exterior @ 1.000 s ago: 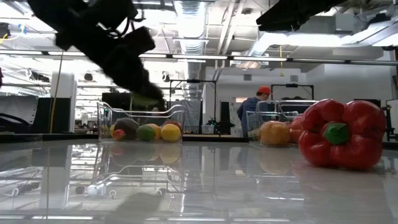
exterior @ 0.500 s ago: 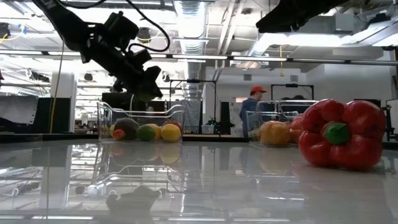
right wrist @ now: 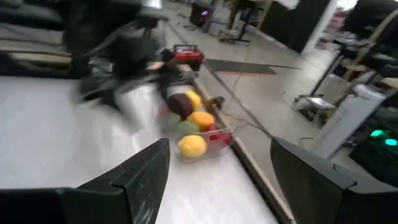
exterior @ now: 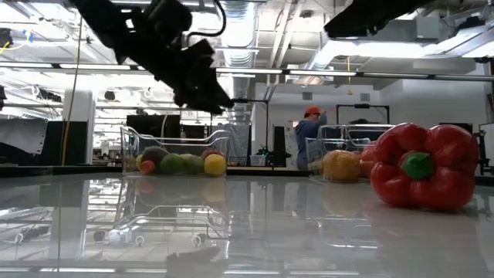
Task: Sort produce into baskets
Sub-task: Put the red bell pepper into the right transparent bin
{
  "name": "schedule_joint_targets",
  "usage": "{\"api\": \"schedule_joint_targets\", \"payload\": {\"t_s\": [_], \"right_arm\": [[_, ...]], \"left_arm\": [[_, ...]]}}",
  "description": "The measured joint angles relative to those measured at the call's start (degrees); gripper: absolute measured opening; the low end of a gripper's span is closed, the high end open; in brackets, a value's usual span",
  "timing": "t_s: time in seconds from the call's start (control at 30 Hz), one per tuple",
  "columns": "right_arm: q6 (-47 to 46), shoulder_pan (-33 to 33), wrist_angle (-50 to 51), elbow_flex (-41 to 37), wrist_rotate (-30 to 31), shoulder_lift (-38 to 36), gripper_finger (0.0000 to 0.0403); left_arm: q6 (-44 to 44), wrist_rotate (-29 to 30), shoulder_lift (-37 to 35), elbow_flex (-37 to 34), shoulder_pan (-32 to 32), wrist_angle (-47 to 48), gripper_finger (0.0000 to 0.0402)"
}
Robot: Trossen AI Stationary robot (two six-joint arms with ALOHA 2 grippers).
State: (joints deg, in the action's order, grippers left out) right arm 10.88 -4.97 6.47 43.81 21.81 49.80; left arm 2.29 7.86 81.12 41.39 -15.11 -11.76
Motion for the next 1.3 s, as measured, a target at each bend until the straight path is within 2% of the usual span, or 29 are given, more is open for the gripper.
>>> {"api": "schedule_joint_targets", "payload": {"t_s": [0.17, 0.3, 0.4, 0.5, 0.6, 0.77, 0.83, 0.9, 1.0, 1.13, 1.3], "right_arm": [[-2.46, 0.00, 2.73, 0.00, 2.01, -4.62, 0.0303], [-4.82, 0.11, 6.06, 0.00, 2.00, -5.76, 0.0303], [-5.30, 1.27, 8.60, -0.17, -2.59, -5.16, 0.0303], [-5.10, 5.79, 13.44, -0.17, -9.73, -3.50, 0.0303], [-7.55, 13.22, 18.15, -0.22, -13.90, -0.84, 0.0303], [-13.65, 26.59, 19.77, -0.22, -14.45, 6.04, 0.0303], [-13.98, 30.66, 18.41, -0.22, -12.95, 9.92, 0.0303], [-14.33, 33.84, 15.76, -0.22, -8.80, 14.19, 0.0303], [-13.65, 36.39, 13.40, -0.08, -5.60, 20.35, 0.0305], [-15.56, 37.75, 12.27, 1.03, -5.48, 26.84, 0.0314], [-16.68, 38.35, 8.40, 2.21, -6.94, 32.76, 0.0345]], "left_arm": [[1.40, 3.47, 7.97, 6.16, 13.75, -1.06, 0.0330], [1.83, 2.65, 15.36, 13.14, 20.63, 1.22, 0.0334], [1.85, 1.90, 19.35, 19.44, 23.49, 6.76, 0.0338], [1.77, 1.77, 21.39, 22.84, 25.47, 10.68, 0.0338], [1.35, 3.58, 21.48, 22.95, 27.40, 8.93, 0.0338], [0.08, 8.10, 20.82, 21.48, 29.76, 7.76, 0.0338], [0.35, 9.15, 20.04, 20.12, 30.20, 7.06, 0.0339], [1.12, 9.36, 19.20, 18.47, 30.30, 4.93, 0.0339], [2.35, 9.65, 17.18, 16.08, 30.31, 4.68, 0.0339], [3.70, 12.20, 12.88, 13.68, 30.31, 5.62, 0.0339], [3.92, 17.66, 7.86, 13.61, 30.51, 12.76, 0.0339]]}}
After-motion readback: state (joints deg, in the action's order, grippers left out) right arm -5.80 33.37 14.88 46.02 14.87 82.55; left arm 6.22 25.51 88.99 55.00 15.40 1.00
